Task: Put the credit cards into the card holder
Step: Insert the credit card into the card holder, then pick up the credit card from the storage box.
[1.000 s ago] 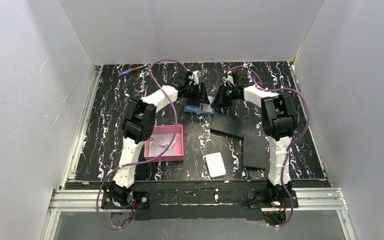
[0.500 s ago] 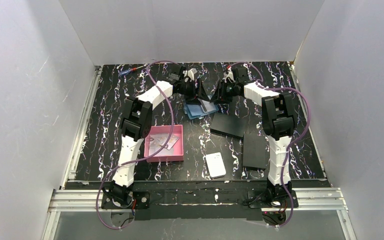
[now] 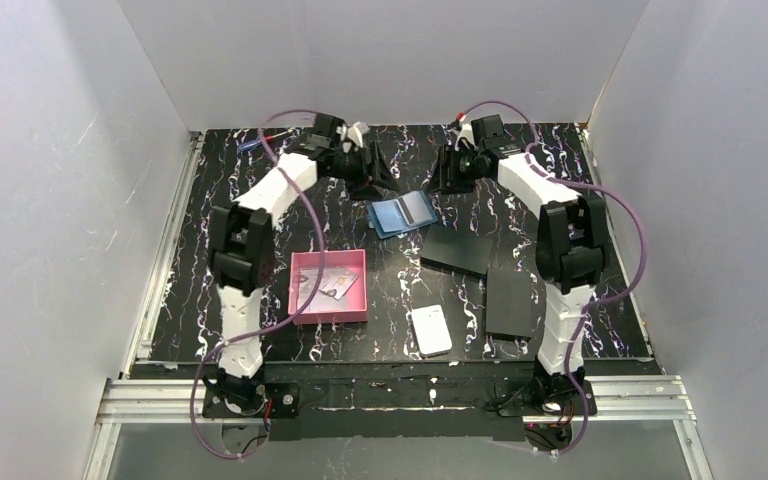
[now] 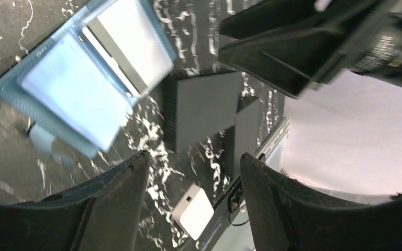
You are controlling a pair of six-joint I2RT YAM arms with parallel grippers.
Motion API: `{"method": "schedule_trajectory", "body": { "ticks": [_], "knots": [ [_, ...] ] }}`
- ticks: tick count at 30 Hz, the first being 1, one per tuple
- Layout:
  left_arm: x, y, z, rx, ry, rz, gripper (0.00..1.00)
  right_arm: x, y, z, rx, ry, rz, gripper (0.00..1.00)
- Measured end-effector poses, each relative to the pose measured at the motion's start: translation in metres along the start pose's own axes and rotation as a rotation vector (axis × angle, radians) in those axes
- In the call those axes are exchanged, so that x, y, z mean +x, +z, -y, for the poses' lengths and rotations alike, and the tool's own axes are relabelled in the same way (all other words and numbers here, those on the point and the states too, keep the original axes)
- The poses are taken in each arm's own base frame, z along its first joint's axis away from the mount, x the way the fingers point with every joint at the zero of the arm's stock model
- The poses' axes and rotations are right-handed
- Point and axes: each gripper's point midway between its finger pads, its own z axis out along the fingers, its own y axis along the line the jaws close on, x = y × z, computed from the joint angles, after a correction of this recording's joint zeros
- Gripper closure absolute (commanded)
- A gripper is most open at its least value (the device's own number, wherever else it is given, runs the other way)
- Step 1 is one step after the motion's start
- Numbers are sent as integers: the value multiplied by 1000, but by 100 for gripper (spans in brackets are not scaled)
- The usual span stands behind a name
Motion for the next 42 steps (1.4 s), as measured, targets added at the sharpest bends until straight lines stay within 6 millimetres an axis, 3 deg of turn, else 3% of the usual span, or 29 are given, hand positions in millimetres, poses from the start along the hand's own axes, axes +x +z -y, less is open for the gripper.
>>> {"method": "schedule_trajectory", "body": {
  "ticks": [2,4,8,11,14,18,21,25,29,33,36,38,42],
  "knots": [
    [-2,-30,17,16,27,43,37,-1,-11,-10,-9,-24,15,40],
    [2,-75,37,30,80,109,37,1,-23,-26,-24,-54,27,38],
    [28,-156,59,15,185,227,36,5,-39,-78,-94,-151,49,32],
    [64,-201,49,-53,217,297,33,19,-43,-134,-176,-282,61,25],
    [98,-220,19,-173,172,317,32,63,-42,-199,-283,-444,41,23],
    [128,-223,-35,-346,50,280,39,124,-34,-252,-371,-585,-22,22],
    [149,-212,-69,-411,-43,208,46,147,-24,-263,-360,-639,-45,22],
    [173,-195,-100,-458,-128,123,58,158,-8,-257,-276,-687,-42,27],
    [176,-181,-103,-411,-139,87,56,172,14,-242,-193,-637,-92,38],
    [163,-168,-90,-304,-132,103,77,200,24,-237,-88,-491,-115,43],
    [167,-145,-99,-286,-159,19,90,217,25,-232,-37,-457,-134,48],
    [177,-128,-108,-301,-166,-56,93,217,26,-230,0,-451,-116,48],
    [182,-121,-109,-335,-121,-80,98,213,27,-222,42,-450,-99,48]
  ]
}}
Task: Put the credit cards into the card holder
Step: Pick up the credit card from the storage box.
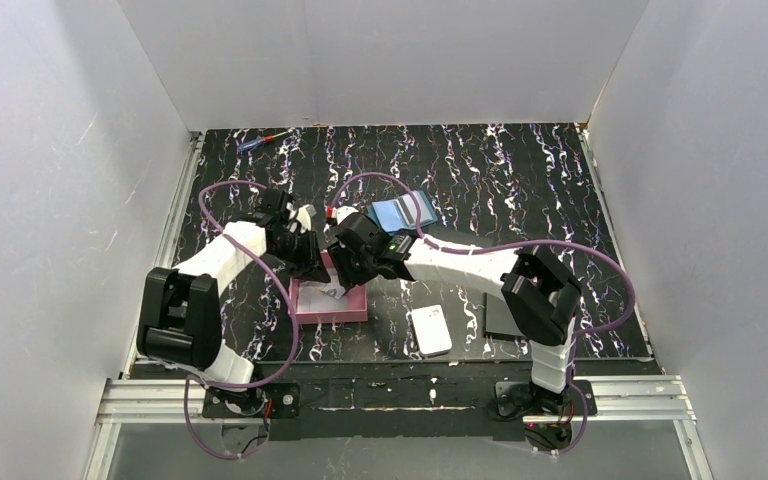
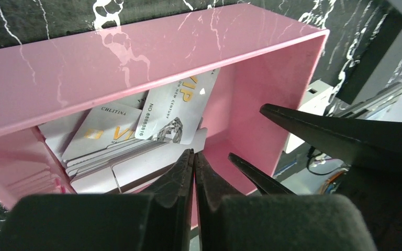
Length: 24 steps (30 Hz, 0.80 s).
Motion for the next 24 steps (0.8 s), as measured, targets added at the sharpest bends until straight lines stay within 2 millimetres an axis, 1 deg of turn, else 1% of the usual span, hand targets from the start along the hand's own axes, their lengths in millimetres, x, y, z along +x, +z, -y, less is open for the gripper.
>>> {"method": "schedule_trajectory", "body": {
  "ticks": [5,10,15,19,22,24],
  "knots": [
    [4,11,-8,-62,36,-24,98,-1,3,3,20,3,6,46],
    [6,19,-18,-114,49,-42,98,-2,3,3,25,2,10,36],
    [7,25,-28,-155,47,-56,99,-2,4,1,8,-21,12,29],
    [9,30,-34,-171,40,-74,99,2,9,-4,-69,-117,62,27],
    [8,31,-34,-173,44,-73,100,7,1,-6,-124,-241,101,26],
    [8,31,-34,-174,43,-73,100,6,-8,-9,-163,-345,127,25]
  ]
}}
